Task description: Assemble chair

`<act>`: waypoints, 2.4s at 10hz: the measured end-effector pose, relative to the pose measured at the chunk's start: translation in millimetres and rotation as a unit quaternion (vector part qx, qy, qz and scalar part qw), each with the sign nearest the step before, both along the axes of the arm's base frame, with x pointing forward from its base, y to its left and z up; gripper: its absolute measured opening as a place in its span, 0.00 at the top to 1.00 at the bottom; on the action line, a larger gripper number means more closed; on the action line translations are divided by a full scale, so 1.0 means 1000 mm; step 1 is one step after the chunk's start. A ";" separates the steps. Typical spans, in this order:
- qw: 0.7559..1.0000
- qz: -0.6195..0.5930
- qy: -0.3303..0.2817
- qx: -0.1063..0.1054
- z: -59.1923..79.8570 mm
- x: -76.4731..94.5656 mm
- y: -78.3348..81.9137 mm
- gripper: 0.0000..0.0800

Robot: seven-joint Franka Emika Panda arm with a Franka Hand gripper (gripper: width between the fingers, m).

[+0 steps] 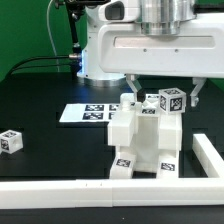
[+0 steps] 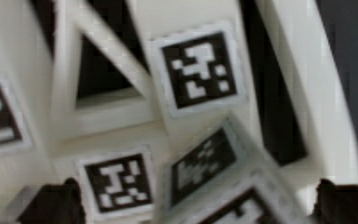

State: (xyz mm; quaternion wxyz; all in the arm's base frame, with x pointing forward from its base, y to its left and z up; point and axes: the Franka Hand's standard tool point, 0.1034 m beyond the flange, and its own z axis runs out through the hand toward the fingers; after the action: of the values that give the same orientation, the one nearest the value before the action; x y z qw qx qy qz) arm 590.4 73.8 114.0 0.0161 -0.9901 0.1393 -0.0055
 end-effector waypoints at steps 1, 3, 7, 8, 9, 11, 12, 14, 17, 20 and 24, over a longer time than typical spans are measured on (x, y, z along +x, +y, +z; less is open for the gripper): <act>0.999 0.051 -0.003 0.001 0.000 -0.001 0.007 0.19; 0.999 0.039 -0.002 0.000 -0.001 -0.001 0.003 0.19; 0.999 -0.042 0.001 0.002 -0.002 -0.001 0.004 0.65; 0.995 -0.102 0.002 0.002 -0.002 -0.001 0.004 0.65; 0.990 -0.143 0.003 0.003 -0.002 -0.001 0.004 0.65; 0.955 -0.298 0.009 0.005 -0.002 -0.001 0.003 0.65; 0.933 -0.359 0.010 0.008 -0.002 -0.001 0.003 0.65; 0.878 -0.477 0.012 0.026 -0.003 0.002 0.003 0.65; 0.816 -0.575 0.023 0.043 -0.003 0.002 0.003 0.65; 0.836 -0.547 0.021 0.042 -0.003 0.002 0.003 0.37; 0.961 -0.274 0.002 0.037 -0.002 0.003 0.001 0.20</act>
Offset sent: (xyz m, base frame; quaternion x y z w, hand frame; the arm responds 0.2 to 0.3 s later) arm 0.0000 0.0000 0.0000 0.0000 0.0000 0.0000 1.0000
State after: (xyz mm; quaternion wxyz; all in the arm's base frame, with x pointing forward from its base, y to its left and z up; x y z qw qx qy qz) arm 593.8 74.6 112.1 0.0500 -0.9130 0.4049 -0.0022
